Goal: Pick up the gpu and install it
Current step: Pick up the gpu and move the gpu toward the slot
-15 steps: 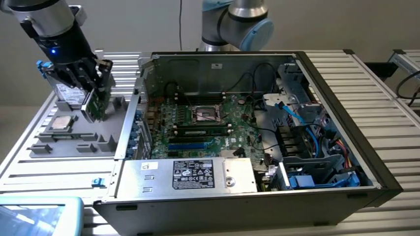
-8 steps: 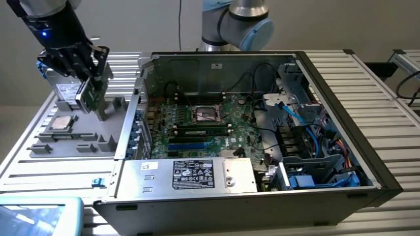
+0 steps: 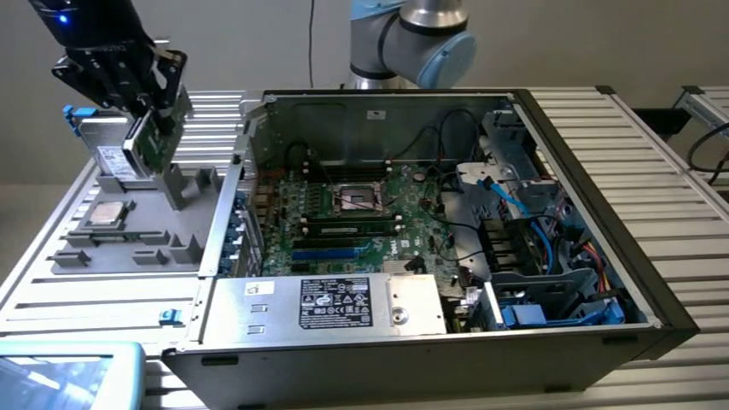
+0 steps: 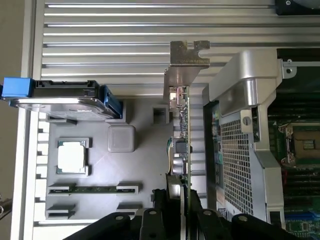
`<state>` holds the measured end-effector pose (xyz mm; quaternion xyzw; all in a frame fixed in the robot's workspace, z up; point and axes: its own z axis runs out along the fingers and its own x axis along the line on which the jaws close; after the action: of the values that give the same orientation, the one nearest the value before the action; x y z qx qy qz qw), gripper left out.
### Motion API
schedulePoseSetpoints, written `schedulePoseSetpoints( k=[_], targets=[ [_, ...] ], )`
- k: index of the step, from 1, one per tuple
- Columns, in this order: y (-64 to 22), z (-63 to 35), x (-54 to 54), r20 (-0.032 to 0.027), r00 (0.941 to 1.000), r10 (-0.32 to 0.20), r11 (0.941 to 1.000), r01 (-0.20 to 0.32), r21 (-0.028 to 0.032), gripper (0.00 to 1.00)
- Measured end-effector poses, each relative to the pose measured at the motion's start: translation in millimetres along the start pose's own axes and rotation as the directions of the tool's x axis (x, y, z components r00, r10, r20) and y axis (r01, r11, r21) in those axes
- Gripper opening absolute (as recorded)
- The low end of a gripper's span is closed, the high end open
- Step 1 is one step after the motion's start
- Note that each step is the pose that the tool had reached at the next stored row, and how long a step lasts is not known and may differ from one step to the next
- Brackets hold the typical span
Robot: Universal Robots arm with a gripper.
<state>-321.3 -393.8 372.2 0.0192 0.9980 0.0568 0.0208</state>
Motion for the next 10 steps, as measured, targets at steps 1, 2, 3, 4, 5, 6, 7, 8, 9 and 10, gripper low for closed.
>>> schedulePoseSetpoints(
  k=[1,2,3,4,5,6,7,8,9,10],
  targets=[
    [0.4,-4.4,-1.2,-0.0012,1.0000,0.000,1.0000,0.000,-0.0001,0.29],
    [1.0,-8.9,-2.7,-0.0028,1.0000,0.000,1.0000,0.000,0.0001,0.29],
    [1.4,-13.2,-5.2,-0.0042,1.0000,0.000,1.0000,0.000,0.0002,0.29],
    [1.7,-17.7,-8.8,-0.0050,1.0000,0.001,1.0000,-0.001,0.0002,0.29],
    [1.8,-22.1,-12.6,-0.0057,1.0000,0.001,1.0000,-0.001,0.0002,0.29],
    [1.8,-26.4,-16.7,-0.0061,1.0000,0.001,1.0000,-0.001,0.0002,0.29],
    [1.7,-30.9,-21.4,-0.0064,1.0000,0.001,1.0000,-0.001,0.0001,0.29],
    [1.7,-35.2,-26.1,-0.0070,1.0000,0.001,1.0000,-0.001,0.0002,0.29],
    [1.8,-39.3,-30.7,-0.0075,1.0000,0.001,1.0000,-0.001,0.0002,0.29],
    [2.0,-42.4,-35.4,-0.0080,1.0000,0.001,1.0000,-0.001,0.0002,0.29]
  ],
)
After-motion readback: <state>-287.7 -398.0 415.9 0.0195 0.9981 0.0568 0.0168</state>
